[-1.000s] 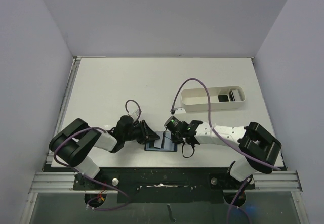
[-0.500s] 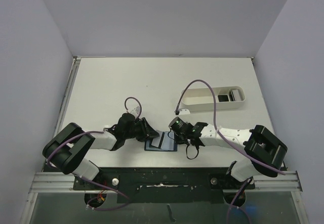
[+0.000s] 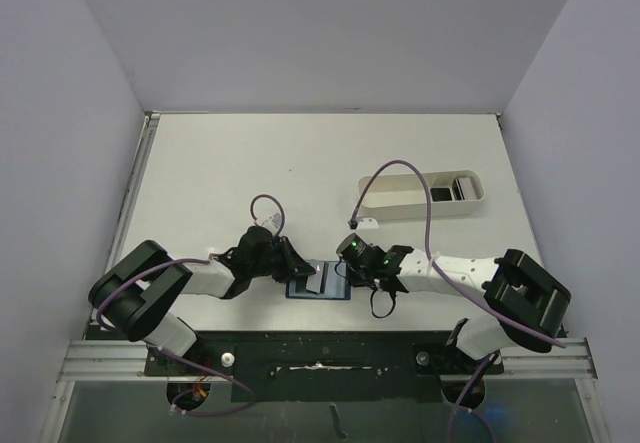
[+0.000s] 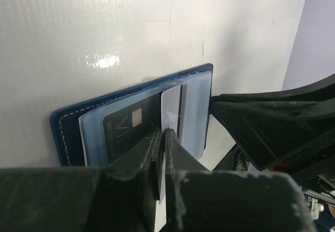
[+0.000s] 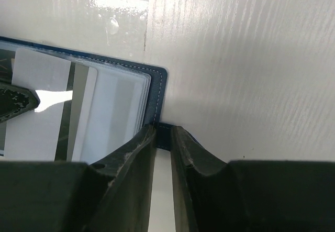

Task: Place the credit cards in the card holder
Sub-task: Insert the credit card into the card holder.

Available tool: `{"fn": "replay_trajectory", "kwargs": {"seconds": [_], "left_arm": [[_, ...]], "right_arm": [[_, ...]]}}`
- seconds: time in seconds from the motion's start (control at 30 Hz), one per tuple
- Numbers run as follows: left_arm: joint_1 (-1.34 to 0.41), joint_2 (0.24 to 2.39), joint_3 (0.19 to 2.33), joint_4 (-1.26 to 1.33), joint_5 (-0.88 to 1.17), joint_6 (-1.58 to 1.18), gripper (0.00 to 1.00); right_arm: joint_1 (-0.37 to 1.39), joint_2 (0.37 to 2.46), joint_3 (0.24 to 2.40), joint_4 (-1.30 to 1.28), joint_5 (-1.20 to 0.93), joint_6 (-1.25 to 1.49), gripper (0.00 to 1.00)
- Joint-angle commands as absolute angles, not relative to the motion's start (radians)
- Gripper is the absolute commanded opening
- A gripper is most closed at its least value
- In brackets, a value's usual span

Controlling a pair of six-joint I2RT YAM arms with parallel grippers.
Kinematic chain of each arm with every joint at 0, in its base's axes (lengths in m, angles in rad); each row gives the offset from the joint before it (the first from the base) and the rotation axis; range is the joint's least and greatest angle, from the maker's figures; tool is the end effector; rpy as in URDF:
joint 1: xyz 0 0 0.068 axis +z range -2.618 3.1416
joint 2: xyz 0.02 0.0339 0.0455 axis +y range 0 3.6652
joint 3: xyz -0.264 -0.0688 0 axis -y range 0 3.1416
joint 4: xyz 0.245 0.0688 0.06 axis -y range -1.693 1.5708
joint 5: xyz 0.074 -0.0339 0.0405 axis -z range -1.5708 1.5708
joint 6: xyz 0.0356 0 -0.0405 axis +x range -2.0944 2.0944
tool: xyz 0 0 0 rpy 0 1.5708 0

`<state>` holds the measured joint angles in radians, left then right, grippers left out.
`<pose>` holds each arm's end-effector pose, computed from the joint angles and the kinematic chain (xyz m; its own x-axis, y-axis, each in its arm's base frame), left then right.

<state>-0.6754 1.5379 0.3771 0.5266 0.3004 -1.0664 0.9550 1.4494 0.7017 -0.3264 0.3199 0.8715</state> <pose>0.1893 -0.1652 0.1126 -0.9092 -0.3432 -0.2358 -0.0263 0.6126 -0.7900 0.1592 0.2056 0.1582 -0.8537 0.0513 -0.5183 -0.0544 0.9809 0.1867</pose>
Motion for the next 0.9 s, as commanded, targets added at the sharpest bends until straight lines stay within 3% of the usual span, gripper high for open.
{"fn": "replay_trajectory", "kwargs": {"seconds": [0.0, 0.57, 0.87], "left_arm": [[-0.686, 1.533, 0.368, 0.48, 0.21, -1.058, 0.0], [-0.777, 1.574, 0.316, 0.663, 0.107, -1.152, 0.01], [-0.784, 1.465, 0.372, 0.44, 0.06, -1.096, 0.3]], "right_arm": [[0.96, 1.399, 0.675, -0.26, 0.316, 0.916, 0.19], [0.999, 1.396, 0.616, -0.174, 0.314, 1.013, 0.16], [1.0, 1.345, 0.597, -0.192, 0.339, 1.019, 0.16]]}}
